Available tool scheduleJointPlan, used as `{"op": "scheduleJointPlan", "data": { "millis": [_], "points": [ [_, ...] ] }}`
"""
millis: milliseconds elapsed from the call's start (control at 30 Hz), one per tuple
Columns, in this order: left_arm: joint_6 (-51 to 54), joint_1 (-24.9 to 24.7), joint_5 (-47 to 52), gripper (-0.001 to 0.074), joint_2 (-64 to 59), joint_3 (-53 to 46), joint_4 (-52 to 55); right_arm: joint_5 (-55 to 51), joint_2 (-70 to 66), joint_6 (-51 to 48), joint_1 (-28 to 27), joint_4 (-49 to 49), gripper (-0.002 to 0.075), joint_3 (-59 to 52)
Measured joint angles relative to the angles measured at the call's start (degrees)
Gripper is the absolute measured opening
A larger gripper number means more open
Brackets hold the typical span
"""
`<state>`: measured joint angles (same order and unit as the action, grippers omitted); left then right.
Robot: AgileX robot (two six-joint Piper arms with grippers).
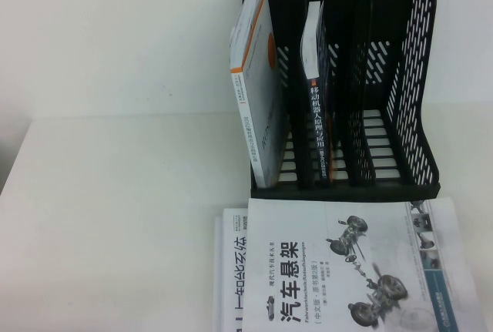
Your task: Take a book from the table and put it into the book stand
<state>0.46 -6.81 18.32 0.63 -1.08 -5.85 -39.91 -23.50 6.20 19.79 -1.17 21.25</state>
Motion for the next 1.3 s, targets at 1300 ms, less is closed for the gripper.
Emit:
{"op": "scheduleJointPlan", "data": {
  "millis": [1300],
  "points": [
    [0.5, 0.0, 0.0, -0.0002, 0.0, 0.0, 0.2, 0.5, 0.0, 0.5, 0.0, 0.7, -0.0004, 0.0]
  ]
}}
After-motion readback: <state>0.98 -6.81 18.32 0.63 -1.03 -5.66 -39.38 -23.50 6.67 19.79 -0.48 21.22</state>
